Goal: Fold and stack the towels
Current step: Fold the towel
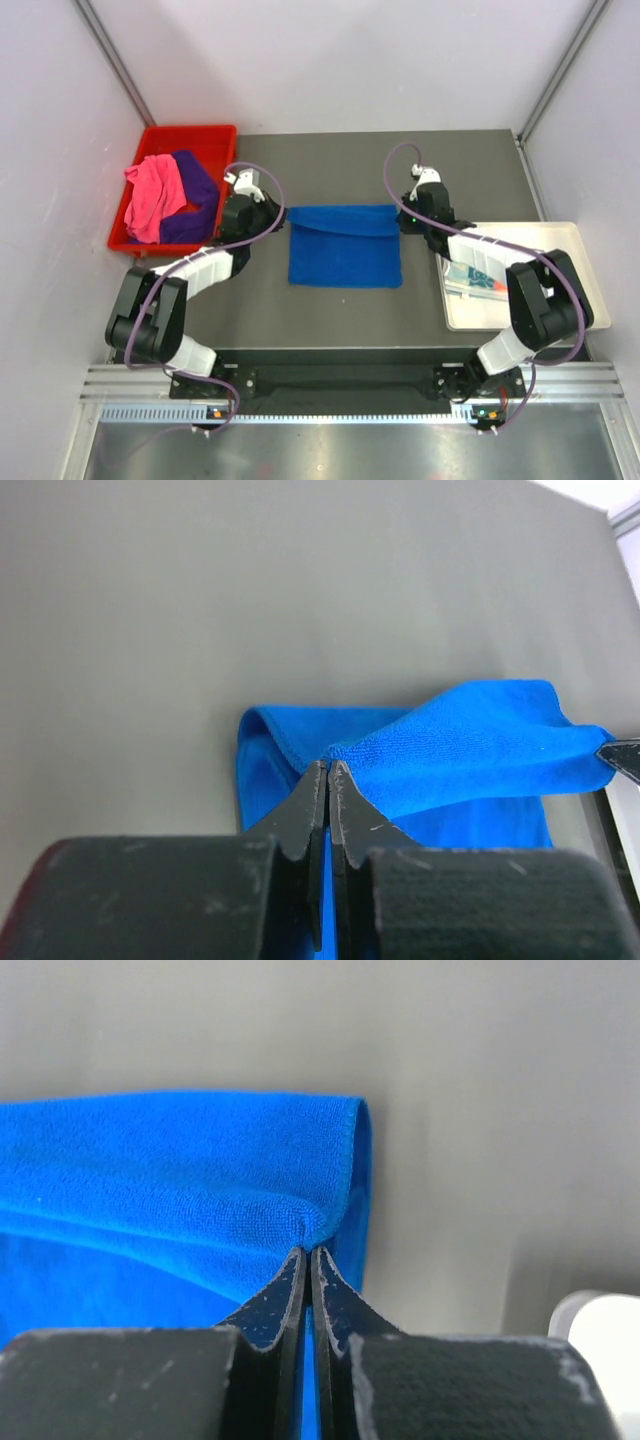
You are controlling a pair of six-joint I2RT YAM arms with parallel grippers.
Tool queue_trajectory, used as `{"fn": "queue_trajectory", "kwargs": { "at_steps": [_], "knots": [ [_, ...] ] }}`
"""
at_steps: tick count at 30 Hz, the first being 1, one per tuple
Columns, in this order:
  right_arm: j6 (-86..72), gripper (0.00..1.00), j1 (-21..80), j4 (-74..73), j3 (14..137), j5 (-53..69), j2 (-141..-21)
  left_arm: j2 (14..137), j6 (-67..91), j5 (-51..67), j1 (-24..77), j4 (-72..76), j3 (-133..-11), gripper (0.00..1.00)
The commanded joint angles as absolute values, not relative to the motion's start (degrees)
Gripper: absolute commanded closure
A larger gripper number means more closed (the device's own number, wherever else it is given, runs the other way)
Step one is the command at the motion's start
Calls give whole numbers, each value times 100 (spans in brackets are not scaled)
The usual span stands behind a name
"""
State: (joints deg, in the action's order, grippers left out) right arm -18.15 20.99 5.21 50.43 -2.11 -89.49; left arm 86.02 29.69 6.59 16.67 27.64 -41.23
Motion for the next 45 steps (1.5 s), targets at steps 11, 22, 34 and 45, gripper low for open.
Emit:
{"fn": "queue_trajectory", "kwargs": {
  "at_steps": [11, 22, 34, 45],
  "knots": [
    [-2171, 100, 2417, 897, 4105, -492, -7954, 7893, 3305, 290, 1995, 2549, -3296, 100],
    [-2241, 100, 2496, 827, 3648, -562, -7480, 7532, 3331, 176, 2083, 2057, -3138, 100],
    [-2338, 100, 2549, 808, 3200, -396, -7084, 7339, 3287, 123, 2171, 1556, -3094, 100],
    [-2426, 100, 2637, 826, 2874, -343, -6830, 7137, 3261, 176, 2180, 1310, -2918, 100]
  ]
}}
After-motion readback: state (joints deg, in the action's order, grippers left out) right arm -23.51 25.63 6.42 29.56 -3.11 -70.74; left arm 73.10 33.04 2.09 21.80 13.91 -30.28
